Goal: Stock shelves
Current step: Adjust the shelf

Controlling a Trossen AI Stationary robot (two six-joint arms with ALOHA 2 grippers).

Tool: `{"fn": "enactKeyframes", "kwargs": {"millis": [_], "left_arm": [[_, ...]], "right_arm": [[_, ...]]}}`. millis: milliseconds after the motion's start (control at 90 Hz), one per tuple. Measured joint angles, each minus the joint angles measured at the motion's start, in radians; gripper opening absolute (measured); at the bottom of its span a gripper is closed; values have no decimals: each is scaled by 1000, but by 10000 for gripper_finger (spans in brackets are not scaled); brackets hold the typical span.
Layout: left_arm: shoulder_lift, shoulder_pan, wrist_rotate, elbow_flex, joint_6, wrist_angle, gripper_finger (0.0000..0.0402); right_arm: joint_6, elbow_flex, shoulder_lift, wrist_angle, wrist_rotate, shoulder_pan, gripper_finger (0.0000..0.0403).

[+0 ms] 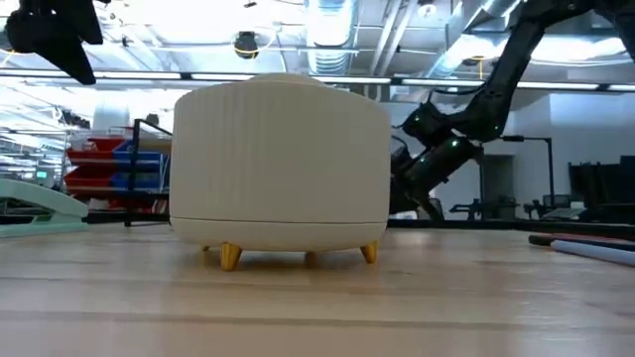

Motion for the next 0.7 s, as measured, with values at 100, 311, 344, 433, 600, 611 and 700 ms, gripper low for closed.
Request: {"fn": "enactKeyframes", "kwargs": {"millis": [100,311,344,433,600,611,700], "left_arm": [[0,6,2,0,2,0,281],[0,11,7,0,2,-1,281],[0,11,14,0,2,-2,281],[0,12,24,0,2,-2,281],[0,12,24,0,2,-3,281],[0,12,24,0,2,-4,281],[0,12,24,0,2,-4,281]], "right_arm": [[-51,21,-1,-9,-26,11,0],[-83,45,-3,-13,-30,20,0],[-84,48,-6,-15,-30,18,0],[-86,49,-32,-47,-24,6,0],[-134,49,-169,-256,18,-27,0],[-139,49,-181,-269,21,-29,0],[-162,49,-294,-350,18,-47,0]]}}
